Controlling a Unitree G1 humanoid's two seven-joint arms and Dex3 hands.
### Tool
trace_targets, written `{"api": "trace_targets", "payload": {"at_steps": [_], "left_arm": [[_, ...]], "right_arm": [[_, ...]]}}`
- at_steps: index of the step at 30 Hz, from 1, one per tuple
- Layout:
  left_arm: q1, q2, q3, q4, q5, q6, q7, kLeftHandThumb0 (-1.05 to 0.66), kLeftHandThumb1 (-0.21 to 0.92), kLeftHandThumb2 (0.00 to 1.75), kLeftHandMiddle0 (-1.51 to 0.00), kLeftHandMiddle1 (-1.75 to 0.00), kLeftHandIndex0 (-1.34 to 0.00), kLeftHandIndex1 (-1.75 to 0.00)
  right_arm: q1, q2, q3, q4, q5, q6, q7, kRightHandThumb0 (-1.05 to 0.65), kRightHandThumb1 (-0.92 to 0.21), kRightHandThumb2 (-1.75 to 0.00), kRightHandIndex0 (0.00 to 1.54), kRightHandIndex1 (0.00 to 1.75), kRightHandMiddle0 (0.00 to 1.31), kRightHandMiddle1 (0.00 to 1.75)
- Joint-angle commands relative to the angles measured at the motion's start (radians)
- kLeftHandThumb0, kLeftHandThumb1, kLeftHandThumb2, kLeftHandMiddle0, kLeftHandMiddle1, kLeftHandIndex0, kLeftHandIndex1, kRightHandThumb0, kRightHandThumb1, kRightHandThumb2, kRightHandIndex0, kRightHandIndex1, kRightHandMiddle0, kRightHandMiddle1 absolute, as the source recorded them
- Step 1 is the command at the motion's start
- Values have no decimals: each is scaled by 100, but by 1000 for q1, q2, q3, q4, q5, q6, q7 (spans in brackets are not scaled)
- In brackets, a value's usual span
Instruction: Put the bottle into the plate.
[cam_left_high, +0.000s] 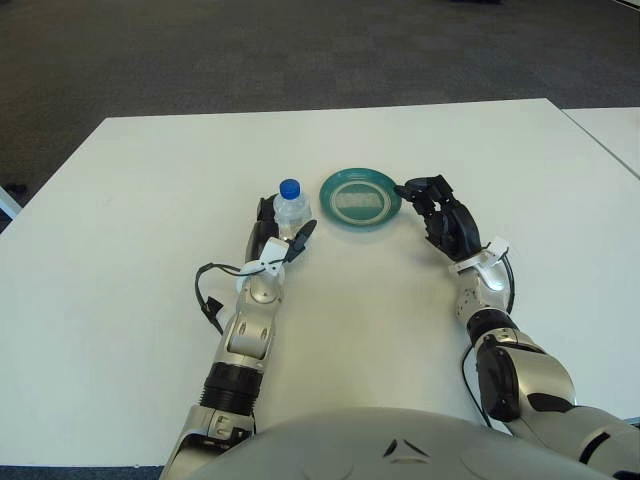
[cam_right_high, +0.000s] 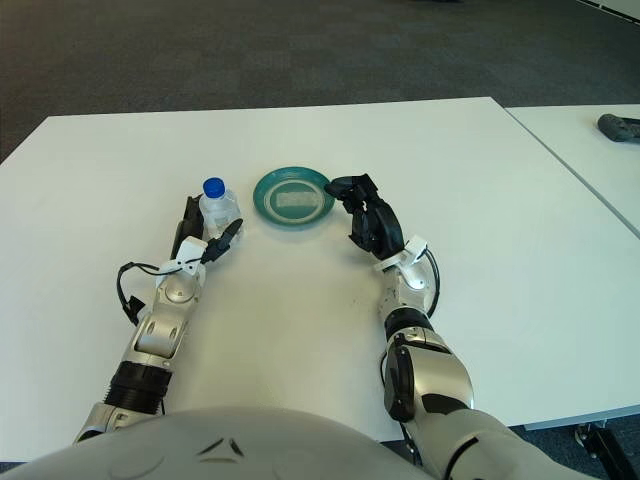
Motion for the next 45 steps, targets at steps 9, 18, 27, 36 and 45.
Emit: {"api": "trace_targets", "payload": {"at_steps": [9,18,27,36,45], "left_arm": [[-87,1,29,175,48,-123,180,-77,87,11,-62,-163,-25,-168],[-121,-44,17,165,70,-74,240,-48,33,127,-103,-174,-60,-174],[-120,-26,29,170,52,-139,232,-48,28,136,-118,-175,-64,-175],[-117,-17,23,149,46,-154,188,-48,26,138,-122,-175,-65,-175],[-98,-10,16,115,43,-155,148,-48,29,135,-120,-175,-63,-175]], "right_arm": [[91,-9,-18,18,16,-34,7,-73,-92,-82,45,81,13,118],[110,1,-27,-10,49,-15,45,-71,-92,-81,46,86,15,118],[137,14,-40,-36,91,8,96,-69,-92,-78,44,88,14,117],[163,13,-35,-48,71,-11,78,-70,-92,-80,45,91,20,120],[183,23,-25,-57,65,-51,72,-70,-92,-84,43,84,18,118]]}}
